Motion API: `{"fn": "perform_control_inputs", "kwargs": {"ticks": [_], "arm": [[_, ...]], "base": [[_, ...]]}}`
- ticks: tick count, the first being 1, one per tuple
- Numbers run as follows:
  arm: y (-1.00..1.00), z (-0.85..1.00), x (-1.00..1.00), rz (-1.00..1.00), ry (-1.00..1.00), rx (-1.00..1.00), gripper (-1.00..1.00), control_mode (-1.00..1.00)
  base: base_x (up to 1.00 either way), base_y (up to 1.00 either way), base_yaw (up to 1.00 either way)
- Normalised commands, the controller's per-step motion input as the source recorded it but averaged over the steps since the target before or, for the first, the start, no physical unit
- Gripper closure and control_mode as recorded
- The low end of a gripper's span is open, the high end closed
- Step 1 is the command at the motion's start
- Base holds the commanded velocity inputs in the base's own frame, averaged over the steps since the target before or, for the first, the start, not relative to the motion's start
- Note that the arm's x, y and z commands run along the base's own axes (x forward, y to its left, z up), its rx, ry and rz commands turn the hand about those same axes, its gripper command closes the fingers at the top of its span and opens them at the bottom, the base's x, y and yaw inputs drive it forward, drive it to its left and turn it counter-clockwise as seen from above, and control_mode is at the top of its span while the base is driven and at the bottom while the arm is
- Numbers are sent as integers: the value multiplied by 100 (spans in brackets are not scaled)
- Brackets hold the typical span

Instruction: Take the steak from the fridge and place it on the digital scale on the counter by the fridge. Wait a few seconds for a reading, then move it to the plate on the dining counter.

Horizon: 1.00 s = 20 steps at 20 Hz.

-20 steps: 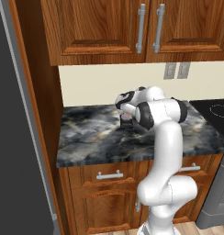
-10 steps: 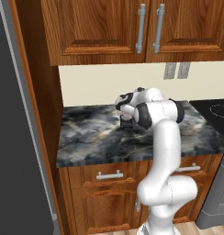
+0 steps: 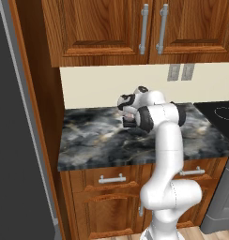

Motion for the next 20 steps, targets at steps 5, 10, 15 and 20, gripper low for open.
{"fn": "perform_control_inputs", "kwargs": {"ticks": [5,10,15,20], "arm": [[15,-7,0,0,2,0,100,-100],[5,-2,-17,0,0,0,100,-100],[0,0,-42,-2,-1,0,100,-100],[0,15,-46,-6,-15,0,100,-100]], "base": [[0,0,0],[0,0,0],[0,0,0],[0,0,0]]}}
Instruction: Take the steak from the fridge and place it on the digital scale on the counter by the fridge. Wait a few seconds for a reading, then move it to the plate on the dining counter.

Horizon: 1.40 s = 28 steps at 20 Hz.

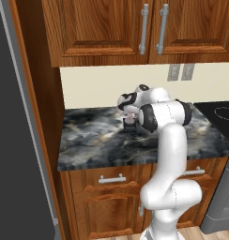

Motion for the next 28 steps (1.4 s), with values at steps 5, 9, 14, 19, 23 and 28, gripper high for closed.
{"fn": "perform_control_inputs", "kwargs": {"ticks": [5,9,14,19,23,28], "arm": [[0,37,-45,-8,-30,1,100,-100],[0,31,-38,-9,-29,1,100,-100],[-2,78,-66,-8,-19,4,100,-100],[-20,100,-93,-10,-6,6,100,-100],[-25,77,-100,-10,0,3,100,-100],[-15,68,-100,-10,0,2,100,-100]], "base": [[0,0,0],[0,0,0],[0,0,0],[0,0,0],[0,0,0],[0,0,0]]}}
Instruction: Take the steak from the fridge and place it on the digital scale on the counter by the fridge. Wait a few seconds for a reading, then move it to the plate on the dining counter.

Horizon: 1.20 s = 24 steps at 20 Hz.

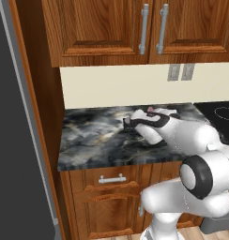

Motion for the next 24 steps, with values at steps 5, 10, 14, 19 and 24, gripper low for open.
{"fn": "perform_control_inputs", "kwargs": {"ticks": [5,10,14,19,24], "arm": [[-2,97,-97,-11,0,1,100,-100],[-1,100,-84,-11,4,0,100,-100],[0,100,-65,-13,15,0,100,-100],[0,88,-31,-12,39,0,100,-100],[0,71,-26,-8,45,1,100,-100]], "base": [[0,0,0],[0,0,0],[0,0,0],[0,0,0],[0,0,0]]}}
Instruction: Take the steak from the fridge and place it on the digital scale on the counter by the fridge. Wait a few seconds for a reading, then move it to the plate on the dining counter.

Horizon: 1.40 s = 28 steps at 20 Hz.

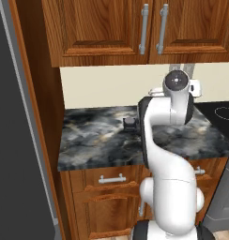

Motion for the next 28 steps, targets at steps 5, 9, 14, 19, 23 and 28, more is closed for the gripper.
{"fn": "perform_control_inputs", "kwargs": {"ticks": [5,9,14,19,23,28], "arm": [[1,8,-42,-5,26,0,100,-100],[1,0,-36,-4,3,0,100,-100],[1,0,-19,-4,1,0,100,-100],[0,0,0,0,0,0,100,100],[0,0,0,0,0,0,100,100],[0,0,0,0,0,0,100,100]], "base": [[0,0,0],[0,0,0],[0,0,0],[-72,11,-6],[-100,36,-13],[-100,48,-29]]}}
